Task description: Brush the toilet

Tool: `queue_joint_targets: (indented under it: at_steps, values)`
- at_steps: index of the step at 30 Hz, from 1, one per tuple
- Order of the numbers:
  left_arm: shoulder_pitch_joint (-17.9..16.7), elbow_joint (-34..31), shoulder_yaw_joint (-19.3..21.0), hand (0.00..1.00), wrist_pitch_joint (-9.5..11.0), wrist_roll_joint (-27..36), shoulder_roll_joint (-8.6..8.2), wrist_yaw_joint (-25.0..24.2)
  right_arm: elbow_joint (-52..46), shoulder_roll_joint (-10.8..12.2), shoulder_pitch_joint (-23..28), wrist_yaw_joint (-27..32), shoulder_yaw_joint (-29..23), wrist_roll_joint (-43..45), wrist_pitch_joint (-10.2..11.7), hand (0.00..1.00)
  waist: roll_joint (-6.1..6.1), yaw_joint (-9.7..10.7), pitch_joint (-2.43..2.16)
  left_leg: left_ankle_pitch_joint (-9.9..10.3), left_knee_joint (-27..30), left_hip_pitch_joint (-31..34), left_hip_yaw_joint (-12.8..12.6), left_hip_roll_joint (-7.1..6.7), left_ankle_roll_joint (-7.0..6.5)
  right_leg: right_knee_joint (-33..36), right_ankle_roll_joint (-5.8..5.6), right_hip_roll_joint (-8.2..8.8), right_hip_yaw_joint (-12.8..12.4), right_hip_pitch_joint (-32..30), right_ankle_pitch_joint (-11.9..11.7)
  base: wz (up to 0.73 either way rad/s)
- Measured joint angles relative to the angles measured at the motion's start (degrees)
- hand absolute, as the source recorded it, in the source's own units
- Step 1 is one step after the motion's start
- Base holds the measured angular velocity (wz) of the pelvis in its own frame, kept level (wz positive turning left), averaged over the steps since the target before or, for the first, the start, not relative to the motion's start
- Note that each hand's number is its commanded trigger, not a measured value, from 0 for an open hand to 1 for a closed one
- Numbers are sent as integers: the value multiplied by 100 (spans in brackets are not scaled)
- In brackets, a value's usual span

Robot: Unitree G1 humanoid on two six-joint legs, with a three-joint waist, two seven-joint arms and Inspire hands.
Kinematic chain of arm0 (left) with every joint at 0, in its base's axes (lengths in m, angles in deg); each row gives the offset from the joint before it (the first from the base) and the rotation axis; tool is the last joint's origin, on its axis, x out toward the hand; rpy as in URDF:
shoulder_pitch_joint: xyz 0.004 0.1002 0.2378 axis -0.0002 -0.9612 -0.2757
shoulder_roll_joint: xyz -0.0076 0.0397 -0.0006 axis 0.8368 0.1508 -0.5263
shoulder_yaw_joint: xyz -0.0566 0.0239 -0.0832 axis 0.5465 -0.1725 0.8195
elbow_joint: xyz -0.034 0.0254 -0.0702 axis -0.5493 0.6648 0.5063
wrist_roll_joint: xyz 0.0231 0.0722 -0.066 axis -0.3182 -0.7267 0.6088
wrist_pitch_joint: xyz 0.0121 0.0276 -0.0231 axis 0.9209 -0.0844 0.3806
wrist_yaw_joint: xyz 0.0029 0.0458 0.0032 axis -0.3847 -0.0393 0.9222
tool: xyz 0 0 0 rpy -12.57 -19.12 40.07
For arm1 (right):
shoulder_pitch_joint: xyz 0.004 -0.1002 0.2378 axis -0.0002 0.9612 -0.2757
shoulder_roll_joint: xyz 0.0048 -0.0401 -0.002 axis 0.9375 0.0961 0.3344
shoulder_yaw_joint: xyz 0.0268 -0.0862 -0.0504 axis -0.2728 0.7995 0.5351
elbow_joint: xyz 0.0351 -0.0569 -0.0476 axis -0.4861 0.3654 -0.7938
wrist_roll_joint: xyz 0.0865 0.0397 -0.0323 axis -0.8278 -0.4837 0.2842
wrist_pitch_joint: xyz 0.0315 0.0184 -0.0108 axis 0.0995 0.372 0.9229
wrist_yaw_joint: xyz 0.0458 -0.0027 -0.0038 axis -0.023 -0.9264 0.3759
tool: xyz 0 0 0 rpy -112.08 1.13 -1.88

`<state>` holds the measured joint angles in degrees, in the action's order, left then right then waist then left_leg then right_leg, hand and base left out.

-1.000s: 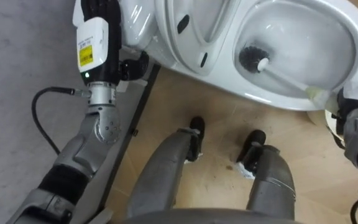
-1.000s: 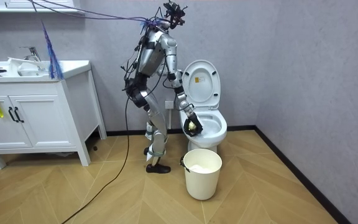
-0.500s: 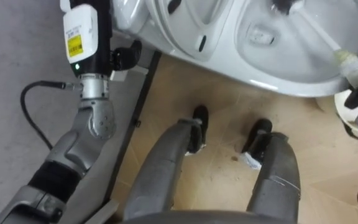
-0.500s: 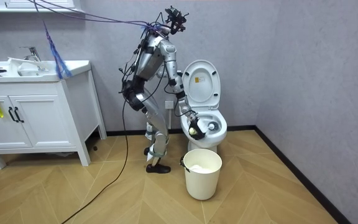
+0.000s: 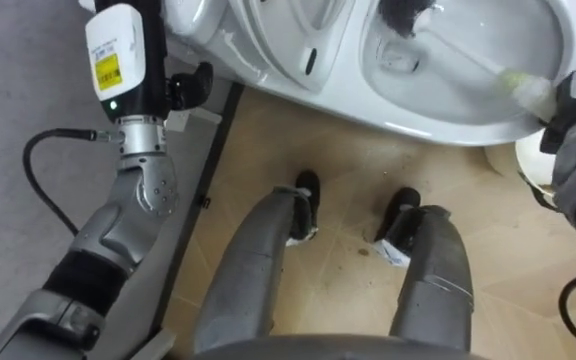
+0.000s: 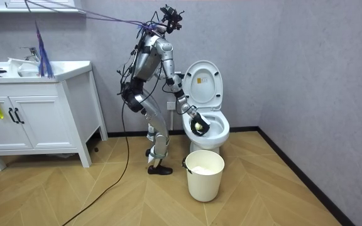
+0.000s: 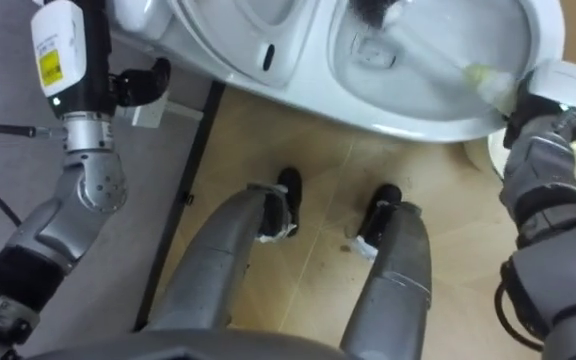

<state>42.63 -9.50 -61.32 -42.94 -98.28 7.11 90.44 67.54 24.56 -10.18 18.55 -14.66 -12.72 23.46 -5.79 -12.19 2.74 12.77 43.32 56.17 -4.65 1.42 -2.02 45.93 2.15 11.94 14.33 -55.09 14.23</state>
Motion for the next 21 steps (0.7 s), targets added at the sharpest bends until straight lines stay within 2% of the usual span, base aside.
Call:
queue_joint_targets:
  at_steps: [2,6,8,11,14,17,19,21]
  values:
    - [-9,-3,-45,0,2,0,-5,-9,-98,-3,53,-40,65,247,-121,100,-22,-110,-4,-9,-61,-24,11,15,19,-96,7,-49,9,24,-53,-11]
    - [-54,-23,-137,0,12,108,-7,-51,-220,-31,212,-69,283,605,-363,100,-130,-220,-5,-28,-221,-157,12,94,38,-357,16,-146,78,218,-123,-6]
    - [-95,-42,-133,0,25,115,-13,-44,-293,-31,261,-67,328,610,-454,100,-138,-224,-8,-35,-281,-190,19,101,50,-417,21,-157,107,262,-121,4]
    - [-132,-44,-142,0,50,122,-31,-69,-294,-43,319,-88,417,612,-491,100,-182,-256,-1,-35,-319,-274,50,125,59,-499,20,-192,150,378,-120,1]
    - [-125,-73,-220,0,91,364,-11,-71,-295,-215,270,-141,680,404,-509,100,-196,-354,-5,-47,-389,-303,55,148,78,-626,27,-245,129,412,-169,-6]
    - [-79,-206,-361,0,162,693,83,-73,-213,-386,242,31,895,-489,-328,100,-172,-333,5,-49,-399,-303,69,96,71,-566,15,-149,139,399,-151,10]
    - [-86,-317,-399,0,159,731,206,-80,-152,-389,233,191,736,-1331,-112,100,-84,-223,0,-67,-400,-271,58,16,39,-373,-19,-40,104,298,-74,26]
    - [-101,-338,-325,0,161,546,212,-72,9,-381,188,156,17,-2263,229,100,56,-129,26,-80,-374,-211,17,-69,10,-203,-64,41,-19,159,-18,14]
